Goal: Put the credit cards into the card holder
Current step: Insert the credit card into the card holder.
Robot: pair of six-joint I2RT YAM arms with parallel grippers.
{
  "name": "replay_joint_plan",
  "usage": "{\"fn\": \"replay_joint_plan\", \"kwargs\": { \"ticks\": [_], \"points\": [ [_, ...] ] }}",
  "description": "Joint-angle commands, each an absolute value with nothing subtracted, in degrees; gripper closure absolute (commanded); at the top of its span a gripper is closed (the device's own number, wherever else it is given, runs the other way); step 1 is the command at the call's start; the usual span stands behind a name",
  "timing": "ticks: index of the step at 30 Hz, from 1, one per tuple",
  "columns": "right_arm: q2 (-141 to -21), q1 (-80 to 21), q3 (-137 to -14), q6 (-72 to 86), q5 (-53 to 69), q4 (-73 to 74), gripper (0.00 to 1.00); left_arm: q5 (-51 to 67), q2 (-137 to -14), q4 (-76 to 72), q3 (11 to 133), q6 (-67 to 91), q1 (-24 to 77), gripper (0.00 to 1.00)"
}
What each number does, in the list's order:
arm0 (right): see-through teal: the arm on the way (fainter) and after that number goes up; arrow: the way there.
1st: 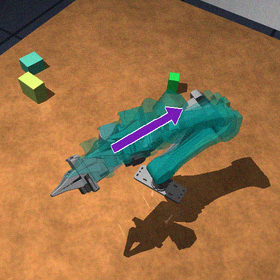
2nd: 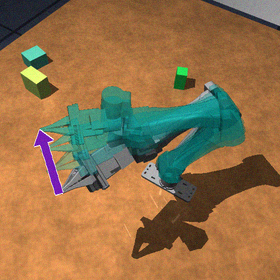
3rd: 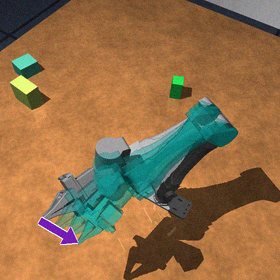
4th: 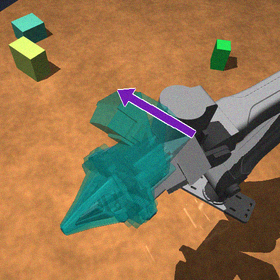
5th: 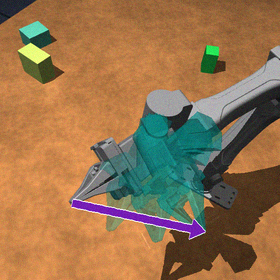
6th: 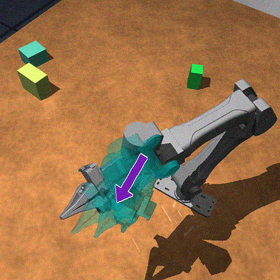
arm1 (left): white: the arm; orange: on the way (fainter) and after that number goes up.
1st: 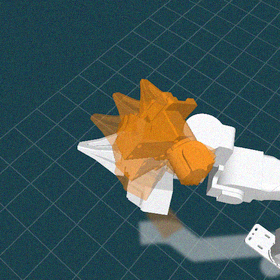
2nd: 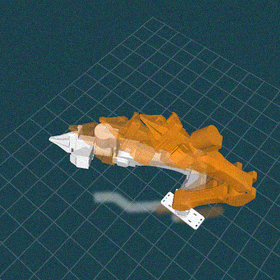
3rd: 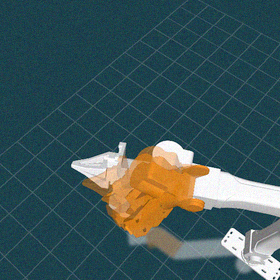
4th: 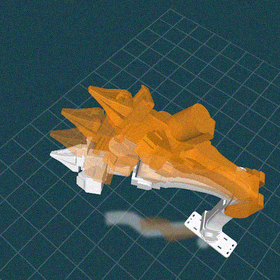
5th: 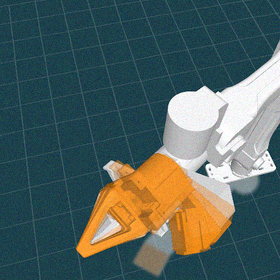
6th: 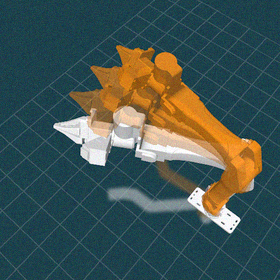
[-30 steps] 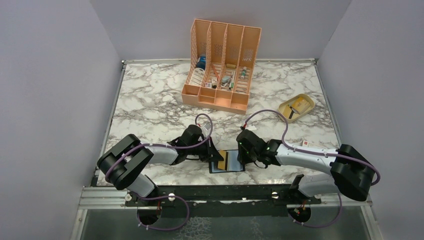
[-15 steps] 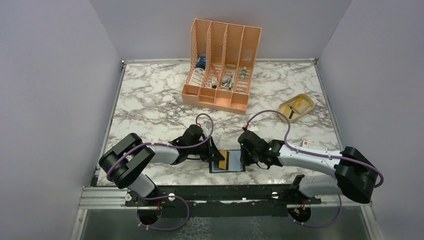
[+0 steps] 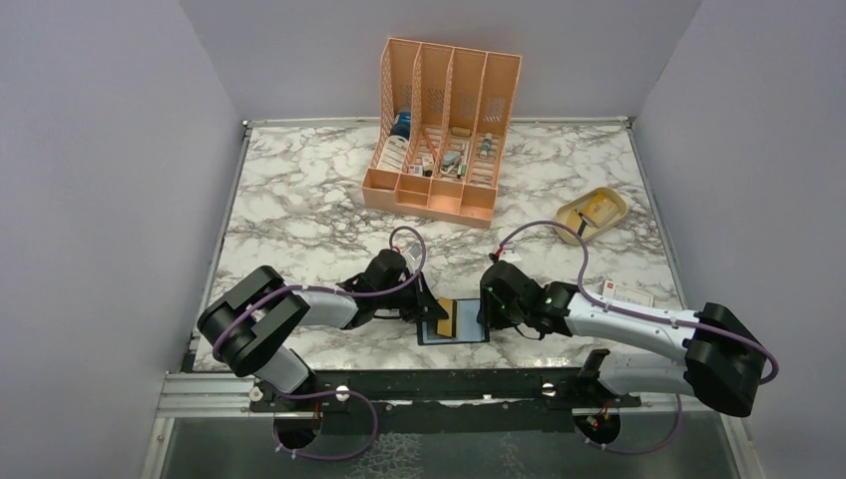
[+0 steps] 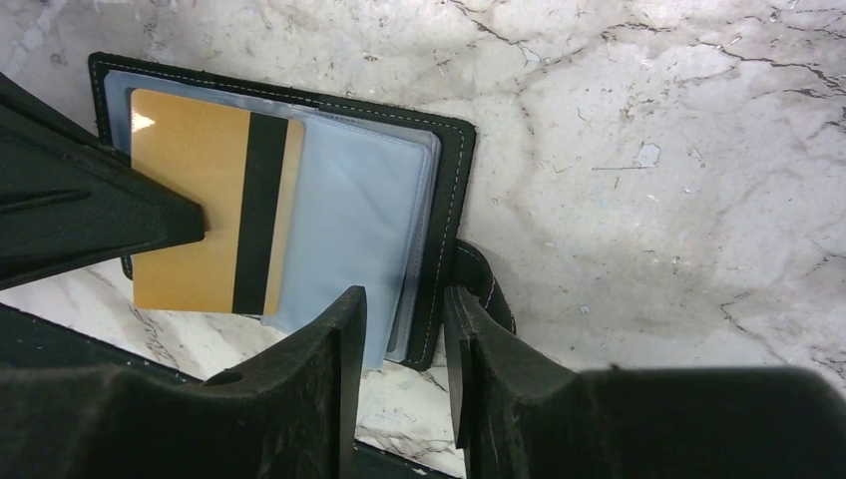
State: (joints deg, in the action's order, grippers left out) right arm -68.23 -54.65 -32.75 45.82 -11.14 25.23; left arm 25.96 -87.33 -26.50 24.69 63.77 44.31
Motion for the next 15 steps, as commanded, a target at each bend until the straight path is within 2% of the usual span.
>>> {"fn": "replay_joint_plan", "kwargs": {
  "ticks": [1, 6, 15],
  "points": [
    [-66.69, -54.76, -31.74, 47.39, -10.32, 23.57, 0.64, 22.36, -87.68, -27.22, 24.58, 64.18, 45.47, 1.0],
    [-66.67, -54.74, -30.52, 48.27, -9.1, 22.26, 0.64, 22.06, -88.52, -27.85, 25.26, 64.1, 46.62, 1.0],
    [-66.48, -54.73, -28.76, 49.26, -8.08, 20.42, 0.75, 18.37, -87.66, -27.92, 23.68, 63.85, 46.67, 1.0]
  ]
}}
